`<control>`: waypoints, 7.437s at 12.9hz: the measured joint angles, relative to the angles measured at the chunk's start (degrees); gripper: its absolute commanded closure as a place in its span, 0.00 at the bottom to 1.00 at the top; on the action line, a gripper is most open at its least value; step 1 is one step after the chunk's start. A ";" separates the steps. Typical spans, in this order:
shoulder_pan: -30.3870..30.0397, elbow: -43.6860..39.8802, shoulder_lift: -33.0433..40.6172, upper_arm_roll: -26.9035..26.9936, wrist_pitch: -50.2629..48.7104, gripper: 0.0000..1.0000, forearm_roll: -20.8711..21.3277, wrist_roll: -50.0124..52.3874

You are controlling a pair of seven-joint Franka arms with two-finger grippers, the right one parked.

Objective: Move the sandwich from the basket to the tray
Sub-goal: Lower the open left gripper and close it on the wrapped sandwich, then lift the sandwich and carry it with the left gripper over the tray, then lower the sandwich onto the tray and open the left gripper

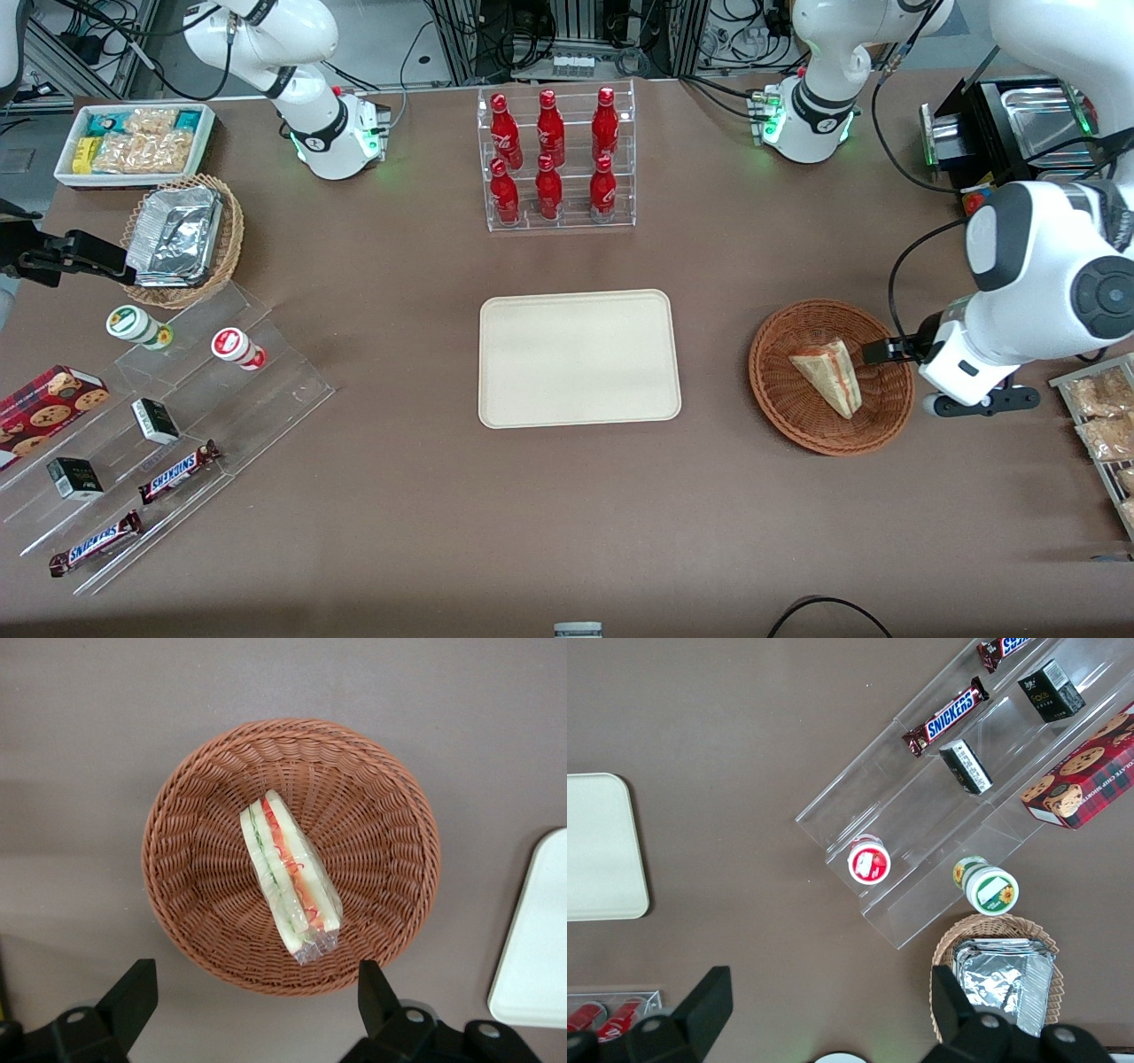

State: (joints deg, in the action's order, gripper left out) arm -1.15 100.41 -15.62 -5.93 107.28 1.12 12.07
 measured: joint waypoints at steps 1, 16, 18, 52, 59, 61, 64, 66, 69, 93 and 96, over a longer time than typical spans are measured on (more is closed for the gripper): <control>0.03 2.36 0.89 -0.07 2.18 0.00 0.00 1.62; 1.36 22.90 8.26 -0.91 24.07 0.00 0.00 30.21; 1.64 22.99 7.08 -0.93 24.25 0.00 0.00 30.21; 10.69 3.63 -2.62 -2.51 9.29 1.00 -0.08 24.36; 23.68 -13.19 -16.78 -3.85 5.27 1.00 -2.99 24.23; 26.73 -16.26 -19.66 -3.92 5.27 1.00 -3.03 25.98; 31.81 -20.40 -23.42 -3.91 5.25 1.00 -3.00 32.88; 34.04 -21.21 -24.65 -3.84 5.24 1.00 -2.42 36.97; 36.52 -21.30 -25.50 -3.82 5.28 1.00 -0.16 41.20; 39.22 -25.41 -28.62 -2.99 7.04 0.00 0.33 48.81; 39.22 -26.29 -25.83 -2.88 4.66 0.00 0.93 48.81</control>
State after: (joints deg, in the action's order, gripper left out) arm 38.07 74.13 -41.45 -8.81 111.94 2.05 60.88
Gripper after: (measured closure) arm 0.000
